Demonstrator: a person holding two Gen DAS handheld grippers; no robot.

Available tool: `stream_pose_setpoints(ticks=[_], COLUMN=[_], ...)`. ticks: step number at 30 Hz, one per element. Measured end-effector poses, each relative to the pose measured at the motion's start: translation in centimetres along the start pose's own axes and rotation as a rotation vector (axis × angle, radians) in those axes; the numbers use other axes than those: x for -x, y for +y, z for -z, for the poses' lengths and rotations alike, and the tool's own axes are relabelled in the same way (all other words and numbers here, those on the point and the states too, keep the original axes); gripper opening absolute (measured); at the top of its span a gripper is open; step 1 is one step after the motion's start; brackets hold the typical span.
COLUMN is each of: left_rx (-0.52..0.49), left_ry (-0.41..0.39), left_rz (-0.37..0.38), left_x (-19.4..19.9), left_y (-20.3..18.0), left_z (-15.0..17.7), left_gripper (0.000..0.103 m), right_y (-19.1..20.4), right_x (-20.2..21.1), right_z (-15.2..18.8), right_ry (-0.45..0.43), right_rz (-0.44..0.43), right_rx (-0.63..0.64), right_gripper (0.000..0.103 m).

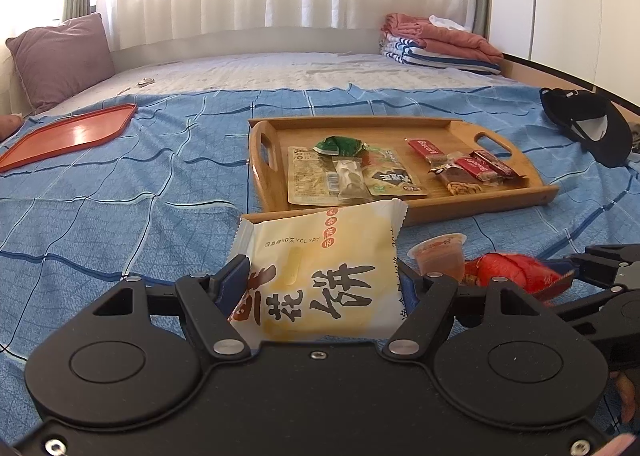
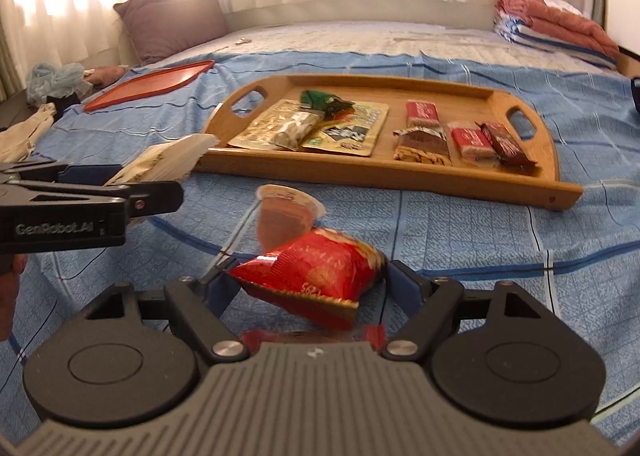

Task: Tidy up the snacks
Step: 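Grasp the white pastry bag with the left tool while the right tool grasps the red chip bag, then carry the pastry bag and chip bag over the wooden tray with both tools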

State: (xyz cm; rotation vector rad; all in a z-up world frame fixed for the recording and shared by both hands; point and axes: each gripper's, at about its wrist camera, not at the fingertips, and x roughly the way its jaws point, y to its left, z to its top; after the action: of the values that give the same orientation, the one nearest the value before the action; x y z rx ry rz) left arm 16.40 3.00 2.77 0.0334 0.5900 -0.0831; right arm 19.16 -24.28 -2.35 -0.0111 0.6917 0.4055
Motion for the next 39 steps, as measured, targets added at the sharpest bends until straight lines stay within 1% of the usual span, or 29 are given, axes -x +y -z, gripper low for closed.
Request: stream_pose_setpoints(ticks=[1, 2, 4, 6, 13, 20, 25, 29, 31, 35, 39], left_rx=[0.002, 0.004, 0.006, 0.006, 0.016, -0.004, 0.005, -0.008, -0.009, 0.030, 0.062], left_ry=[0.000, 0.000, -0.002, -0.006, -0.022, -0.039, -0.039, -0.047, -0.038, -0.015, -0.005], left_rz=[-0.003, -0.006, -0.010, -0.018, -0.029, -0.033, -0.037, -0.044, -0.032, -0.032, -0.035], left_x=[-0.1, -0.2, -0.2, -0.3, -0.1, 0.0, -0.5, -1.4, -2.1, -4.4, -6.9], left_y=[0.0, 0.0, 0.0, 0.0, 0.0, -0.4, -0.4, -0.4, -0.3, 0.3, 0.5], left_z=[-0.1, -0.2, -0.3, -0.4, -1.3, -2.3, -3.5, -5.6, -7.1, -10.3, -12.6], left_gripper=[0.071, 0.071, 0.071, 0.071, 0.071, 0.071, 0.071, 0.071, 0.071, 0.071, 0.071], right_y=[-0.4, -0.6, -0.8, -1.0, -1.7, -1.5, -1.8, -2.8, -3.7, -6.1, -8.2], right_x=[-0.2, -0.3, 0.1, 0.4, 1.1, 2.0, 2.9, 3.2, 3.2, 2.1, 0.9], right_z=[0.0, -0.1, -0.2, -0.6, -1.1, -1.5, -2.7, -4.6, -6.1, -9.0, -11.5], right_ry=[0.008, 0.010, 0.000, -0.007, -0.028, -0.084, -0.119, -0.142, -0.146, -0.119, -0.118], right_rz=[-0.003, 0.002, 0.006, 0.015, 0.019, 0.020, 0.026, 0.043, 0.061, 0.081, 0.117], right_rx=[-0.022, -0.038, -0.048, -0.052, -0.062, -0.059, -0.064, -0.069, -0.077, -0.135, -0.180], right_gripper=[0.074, 0.067, 0.063, 0.054, 0.052, 0.049, 0.049, 0.049, 0.049, 0.049, 0.048])
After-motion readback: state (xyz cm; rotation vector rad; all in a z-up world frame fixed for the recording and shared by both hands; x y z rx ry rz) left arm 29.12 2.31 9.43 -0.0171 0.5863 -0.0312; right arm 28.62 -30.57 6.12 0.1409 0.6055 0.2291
